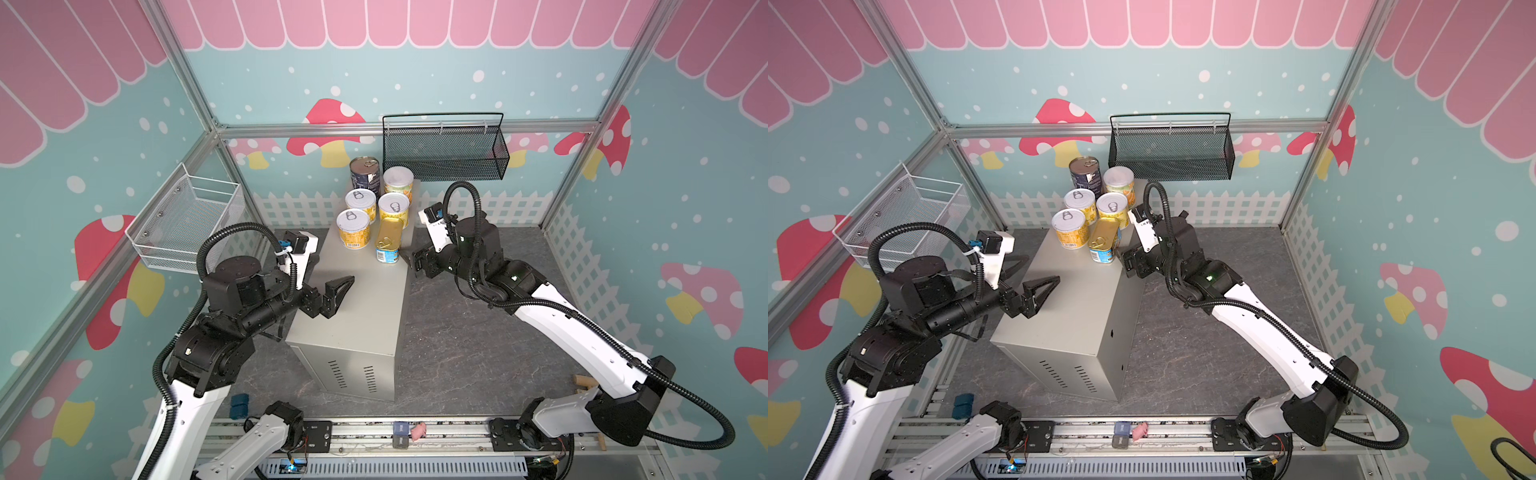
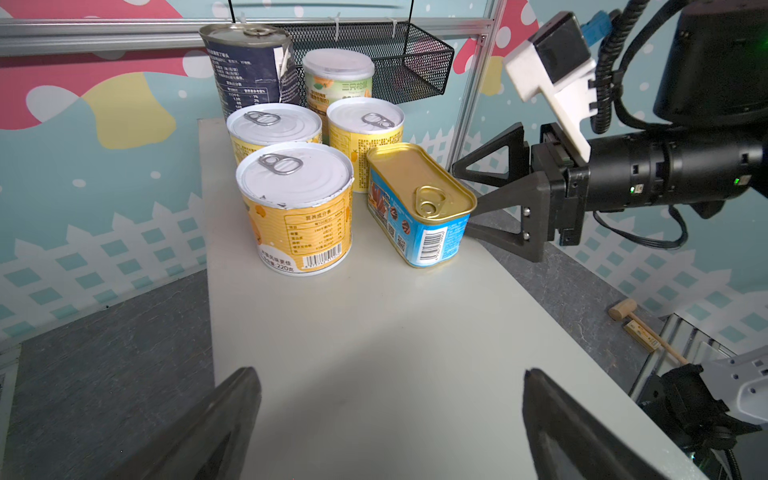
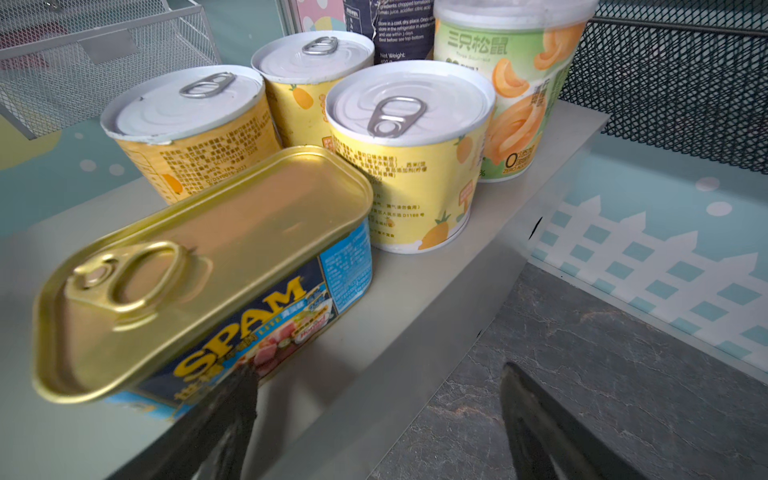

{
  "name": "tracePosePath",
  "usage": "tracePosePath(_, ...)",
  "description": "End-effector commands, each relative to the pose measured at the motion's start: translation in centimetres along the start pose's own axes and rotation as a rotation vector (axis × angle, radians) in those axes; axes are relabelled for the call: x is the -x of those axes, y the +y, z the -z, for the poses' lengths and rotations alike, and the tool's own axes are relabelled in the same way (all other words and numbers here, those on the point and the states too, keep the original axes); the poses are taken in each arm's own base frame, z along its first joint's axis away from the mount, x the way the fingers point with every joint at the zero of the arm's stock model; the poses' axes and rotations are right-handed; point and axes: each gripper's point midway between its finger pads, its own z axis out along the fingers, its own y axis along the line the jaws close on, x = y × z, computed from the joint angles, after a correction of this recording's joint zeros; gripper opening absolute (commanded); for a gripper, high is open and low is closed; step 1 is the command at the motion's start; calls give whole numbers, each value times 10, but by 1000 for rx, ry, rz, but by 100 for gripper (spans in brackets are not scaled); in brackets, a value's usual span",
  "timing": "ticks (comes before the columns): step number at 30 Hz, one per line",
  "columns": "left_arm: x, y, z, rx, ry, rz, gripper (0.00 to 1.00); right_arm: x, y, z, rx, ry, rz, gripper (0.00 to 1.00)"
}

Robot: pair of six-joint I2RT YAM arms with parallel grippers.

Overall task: Place and organize the canned foods onto the counter
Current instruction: 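Open the right gripper and draw it back from the SPAM tin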

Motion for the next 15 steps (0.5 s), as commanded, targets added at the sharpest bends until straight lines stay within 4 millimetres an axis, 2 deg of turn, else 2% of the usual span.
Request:
tracePosePath(1, 0, -3, 0, -15, -1, -16, 99, 10, 1, 0, 14, -23, 4, 92)
tracePosePath(6, 0, -2, 0, -11, -1, -16, 99, 7, -1, -2, 2, -16, 5, 92)
tracePosePath(12, 0, -1, -1, -5, 0, -15, 99, 6, -8, 6, -27, -21, 0, 92)
tracePosePath(15, 1, 1, 0, 7, -2, -12, 99, 5, -23, 11, -83, -10, -30, 92)
